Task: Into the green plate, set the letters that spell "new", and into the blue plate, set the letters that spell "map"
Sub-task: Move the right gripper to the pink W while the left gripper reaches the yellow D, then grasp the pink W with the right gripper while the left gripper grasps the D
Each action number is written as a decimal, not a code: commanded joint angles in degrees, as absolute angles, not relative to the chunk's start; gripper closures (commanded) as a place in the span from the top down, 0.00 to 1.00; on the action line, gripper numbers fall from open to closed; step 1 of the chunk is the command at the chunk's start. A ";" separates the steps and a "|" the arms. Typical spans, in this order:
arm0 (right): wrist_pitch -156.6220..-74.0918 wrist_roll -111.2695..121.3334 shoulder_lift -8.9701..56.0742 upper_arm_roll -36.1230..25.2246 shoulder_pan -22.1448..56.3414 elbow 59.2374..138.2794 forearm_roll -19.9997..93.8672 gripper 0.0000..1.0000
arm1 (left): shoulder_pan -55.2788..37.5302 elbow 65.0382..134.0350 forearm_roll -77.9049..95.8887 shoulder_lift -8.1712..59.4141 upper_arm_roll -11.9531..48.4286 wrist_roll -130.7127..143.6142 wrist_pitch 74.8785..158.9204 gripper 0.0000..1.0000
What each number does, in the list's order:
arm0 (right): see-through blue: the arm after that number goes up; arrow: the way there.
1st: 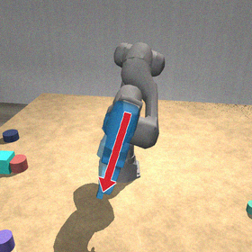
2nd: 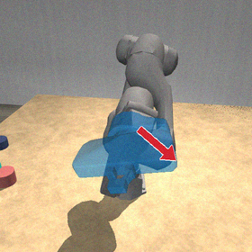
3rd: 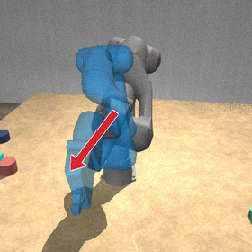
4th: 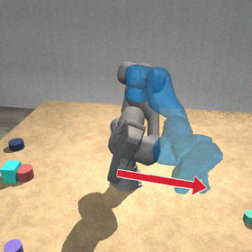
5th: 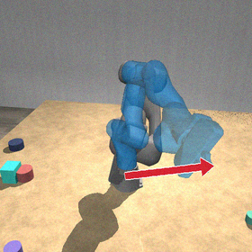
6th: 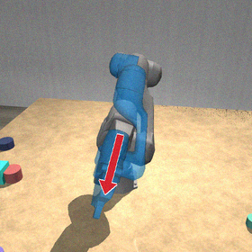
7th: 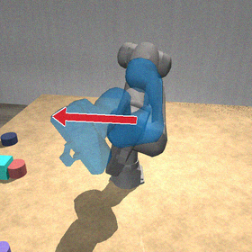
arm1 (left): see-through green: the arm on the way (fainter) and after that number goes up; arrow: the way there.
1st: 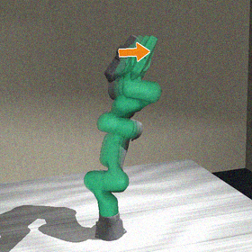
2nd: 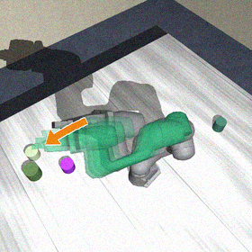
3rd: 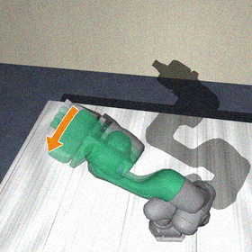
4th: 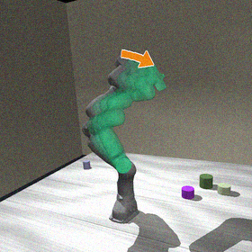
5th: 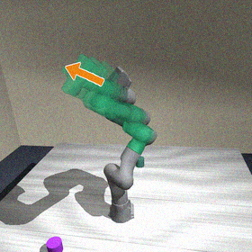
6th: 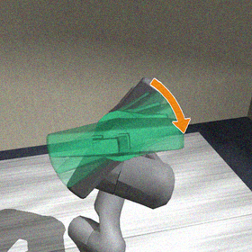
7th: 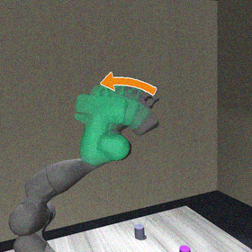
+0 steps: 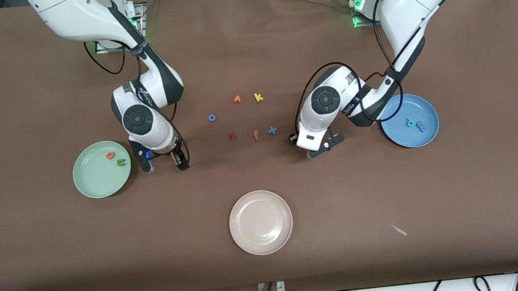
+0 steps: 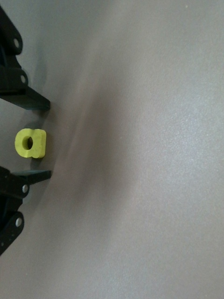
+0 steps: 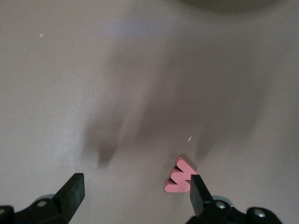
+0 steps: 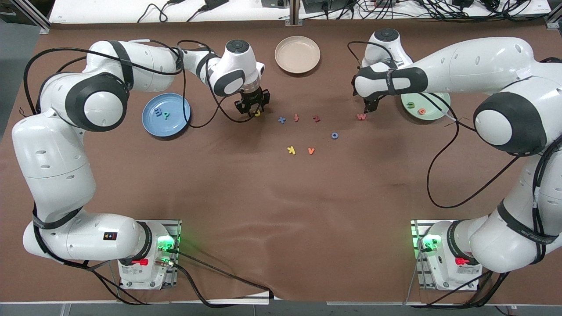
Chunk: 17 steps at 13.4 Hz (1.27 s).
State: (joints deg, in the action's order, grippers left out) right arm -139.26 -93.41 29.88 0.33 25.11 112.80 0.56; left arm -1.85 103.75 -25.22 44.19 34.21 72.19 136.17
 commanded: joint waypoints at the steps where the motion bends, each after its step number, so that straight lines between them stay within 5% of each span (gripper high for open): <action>1: -138.87 -96.50 30.50 0.00 26.19 111.88 1.05 1.00 | -3.16 102.48 -26.72 44.91 33.13 72.16 136.23 0.50; 9: -144.92 -96.51 24.88 0.00 26.72 121.18 0.35 1.00 | -2.64 102.48 -26.81 43.95 33.31 72.07 135.53 0.09; 13: -153.36 -95.98 24.08 0.09 26.72 126.99 0.18 0.99 | 2.70 102.39 -25.40 38.86 36.72 66.11 129.84 0.08; 17: -153.46 -94.92 24.17 0.09 26.72 127.79 0.18 0.87 | 23.86 102.39 -22.59 37.00 52.01 50.23 113.86 0.10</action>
State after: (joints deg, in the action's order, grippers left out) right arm -152.47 -95.62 25.78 0.33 26.31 125.64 0.47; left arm 14.92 101.12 -24.47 38.75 46.75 58.58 119.76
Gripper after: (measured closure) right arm 0.040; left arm 0.722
